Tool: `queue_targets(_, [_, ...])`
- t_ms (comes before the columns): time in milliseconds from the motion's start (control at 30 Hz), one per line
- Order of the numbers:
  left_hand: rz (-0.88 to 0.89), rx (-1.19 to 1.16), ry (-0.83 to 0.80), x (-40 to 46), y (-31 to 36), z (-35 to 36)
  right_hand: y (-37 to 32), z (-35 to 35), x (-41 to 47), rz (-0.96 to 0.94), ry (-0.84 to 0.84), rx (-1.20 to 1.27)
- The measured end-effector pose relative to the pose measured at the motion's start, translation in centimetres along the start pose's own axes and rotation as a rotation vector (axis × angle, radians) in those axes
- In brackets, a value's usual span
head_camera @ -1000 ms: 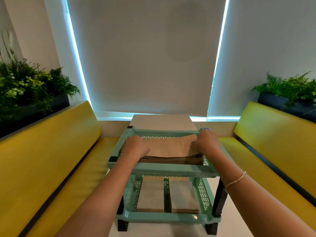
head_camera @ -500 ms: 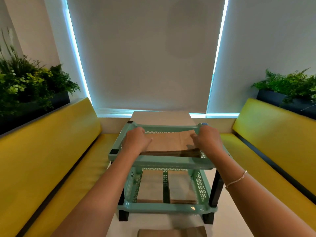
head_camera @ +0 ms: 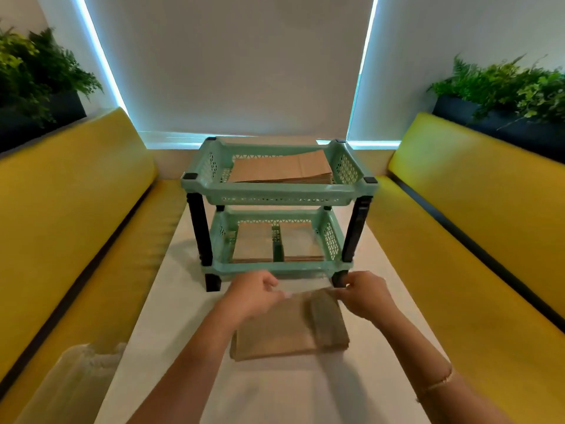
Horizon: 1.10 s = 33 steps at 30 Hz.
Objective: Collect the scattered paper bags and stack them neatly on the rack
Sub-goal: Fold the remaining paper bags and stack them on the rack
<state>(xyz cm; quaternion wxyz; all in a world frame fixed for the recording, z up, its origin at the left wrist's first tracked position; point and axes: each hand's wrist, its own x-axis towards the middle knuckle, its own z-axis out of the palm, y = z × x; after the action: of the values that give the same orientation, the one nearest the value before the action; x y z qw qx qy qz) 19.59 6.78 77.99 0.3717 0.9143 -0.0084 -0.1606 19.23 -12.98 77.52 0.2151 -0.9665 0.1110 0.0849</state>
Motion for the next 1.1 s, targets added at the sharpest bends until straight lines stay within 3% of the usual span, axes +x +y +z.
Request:
queue_targets(133, [-0.157, 0.281, -0.110, -0.6, -4.0, 4.4, 2.4, 4.9, -0.7, 0.163, -0.127, 0.040])
queue_targets(300, [-0.140, 0.442, -0.048, -1.1, -5.7, 6.9, 1.8, 7.3, -1.9, 0.173, -0.030, 0.129])
queue_targets(600, [-0.094, 0.542, 0.005, -1.1, -6.2, 7.5, 0.0, 8.5, -4.0, -0.030, 0.184, -0.026])
queue_targets(833, [-0.087, 0.582, 0.011, -1.2, -6.5, 7.8, -1.1, 8.9, -4.6, -0.074, 0.136, 0.137])
queue_targets(1000, [-0.136, 0.443, 0.029, -1.1, -6.8, 7.3, -1.1, 8.0, -3.9, 0.023, 0.004, 0.370])
queue_targets(1100, [-0.219, -0.038, 0.262, -1.4, -7.4, 6.5, 0.5, 6.3, -3.4, 0.099, -0.091, 0.533])
